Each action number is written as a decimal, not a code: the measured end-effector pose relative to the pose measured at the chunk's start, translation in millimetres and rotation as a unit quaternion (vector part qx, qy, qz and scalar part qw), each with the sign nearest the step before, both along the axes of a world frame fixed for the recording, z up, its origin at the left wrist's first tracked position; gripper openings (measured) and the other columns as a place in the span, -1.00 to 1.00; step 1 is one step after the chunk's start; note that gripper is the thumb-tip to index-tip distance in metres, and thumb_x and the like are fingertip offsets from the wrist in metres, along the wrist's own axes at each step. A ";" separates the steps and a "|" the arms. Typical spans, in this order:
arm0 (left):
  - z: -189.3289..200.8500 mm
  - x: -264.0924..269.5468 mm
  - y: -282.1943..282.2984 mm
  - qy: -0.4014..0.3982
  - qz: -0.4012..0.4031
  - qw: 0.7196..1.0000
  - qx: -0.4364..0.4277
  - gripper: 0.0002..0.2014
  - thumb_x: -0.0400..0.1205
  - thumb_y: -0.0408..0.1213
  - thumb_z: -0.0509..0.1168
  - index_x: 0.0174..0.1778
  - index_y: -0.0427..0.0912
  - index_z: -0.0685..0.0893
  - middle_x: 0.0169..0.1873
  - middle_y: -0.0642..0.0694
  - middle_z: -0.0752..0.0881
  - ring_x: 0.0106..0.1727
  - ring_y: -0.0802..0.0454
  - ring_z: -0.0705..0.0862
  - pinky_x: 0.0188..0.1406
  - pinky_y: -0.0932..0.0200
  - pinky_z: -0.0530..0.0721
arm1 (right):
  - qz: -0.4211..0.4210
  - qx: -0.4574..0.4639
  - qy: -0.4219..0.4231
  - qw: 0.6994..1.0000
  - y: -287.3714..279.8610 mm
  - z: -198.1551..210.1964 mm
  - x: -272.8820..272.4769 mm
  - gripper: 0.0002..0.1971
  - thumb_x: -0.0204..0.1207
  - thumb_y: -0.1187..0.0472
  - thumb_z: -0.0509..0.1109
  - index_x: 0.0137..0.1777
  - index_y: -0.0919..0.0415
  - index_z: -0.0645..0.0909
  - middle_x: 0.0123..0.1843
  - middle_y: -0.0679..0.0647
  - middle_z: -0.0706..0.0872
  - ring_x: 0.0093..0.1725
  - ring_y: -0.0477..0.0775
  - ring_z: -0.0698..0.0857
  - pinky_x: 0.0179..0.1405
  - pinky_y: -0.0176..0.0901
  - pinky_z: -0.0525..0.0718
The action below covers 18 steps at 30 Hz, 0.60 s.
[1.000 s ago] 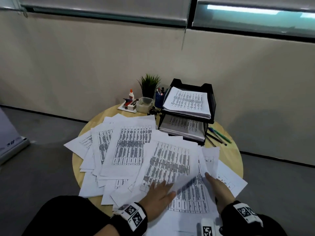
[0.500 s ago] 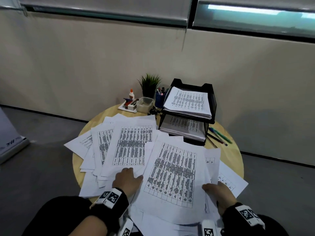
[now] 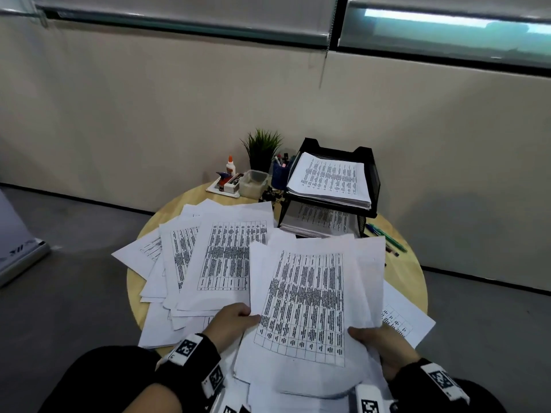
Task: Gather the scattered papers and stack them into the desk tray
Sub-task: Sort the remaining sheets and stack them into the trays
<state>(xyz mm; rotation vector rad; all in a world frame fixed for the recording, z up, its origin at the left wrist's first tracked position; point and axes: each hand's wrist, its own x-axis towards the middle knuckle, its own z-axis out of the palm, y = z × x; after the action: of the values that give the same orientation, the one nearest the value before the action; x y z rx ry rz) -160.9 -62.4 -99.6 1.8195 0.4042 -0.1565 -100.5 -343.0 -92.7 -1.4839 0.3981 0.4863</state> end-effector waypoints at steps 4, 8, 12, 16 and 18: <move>1.0 -2.7 -3.1 -0.011 0.028 0.985 -0.173 -0.89 0.54 -0.44 0.40 -0.20 -0.38 0.61 -0.33 -0.13 0.70 -0.38 0.05 0.67 -0.39 0.37 0.60 | 0.029 0.079 -0.019 0.996 -8.0 15.7 -1.9 -0.71 0.43 0.55 0.34 0.15 0.60 0.60 0.04 0.51 0.74 -0.08 0.49 0.77 -0.12 0.30 0.76; 6.7 1.1 -1.9 -0.023 -0.020 0.969 -0.246 -0.57 0.36 -0.44 0.48 0.17 -0.34 0.66 0.10 -0.24 0.77 0.15 -0.10 0.75 0.00 0.23 0.72 | 0.040 0.118 -0.062 0.990 -5.7 25.7 -3.7 -0.71 0.44 0.57 0.31 0.16 0.56 0.61 0.06 0.51 0.74 -0.06 0.48 0.77 -0.03 0.36 0.73; 24.9 11.0 1.4 -0.093 0.010 0.974 -0.204 -0.61 0.46 -0.57 0.43 0.20 -0.31 0.61 0.10 -0.22 0.77 0.08 -0.01 0.77 0.13 0.15 0.71 | 0.034 0.101 -0.157 0.982 0.0 35.5 0.7 -0.43 0.16 0.25 0.64 0.18 0.47 0.64 0.03 0.39 0.78 0.01 0.42 0.77 0.04 0.20 0.72; 57.7 21.5 0.0 -0.154 0.071 0.961 -0.217 -0.59 0.50 -0.46 0.42 0.20 -0.11 0.49 0.02 -0.10 0.76 0.07 -0.02 0.74 0.02 0.21 0.70 | 0.035 0.093 -0.229 0.968 1.4 55.7 10.5 -0.32 -0.09 0.06 0.74 0.05 0.37 0.70 -0.03 0.34 0.81 -0.11 0.30 0.80 -0.18 -0.04 0.76; 78.5 26.7 3.3 -0.164 0.060 0.959 -0.224 -0.57 0.48 -0.35 0.44 0.21 -0.12 0.46 -0.03 -0.07 0.72 0.00 0.09 0.69 0.08 0.21 0.65 | 0.046 0.111 -0.249 0.961 6.0 72.8 12.2 -0.59 0.14 0.29 0.55 0.02 0.41 0.68 -0.12 0.33 0.81 -0.20 0.27 0.77 -0.31 -0.12 0.75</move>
<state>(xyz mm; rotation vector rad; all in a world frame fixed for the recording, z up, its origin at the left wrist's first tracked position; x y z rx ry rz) -134.2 -59.1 -21.1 1.3380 0.2182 0.1307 -88.3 -337.0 -19.8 -1.3505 -0.1208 0.2076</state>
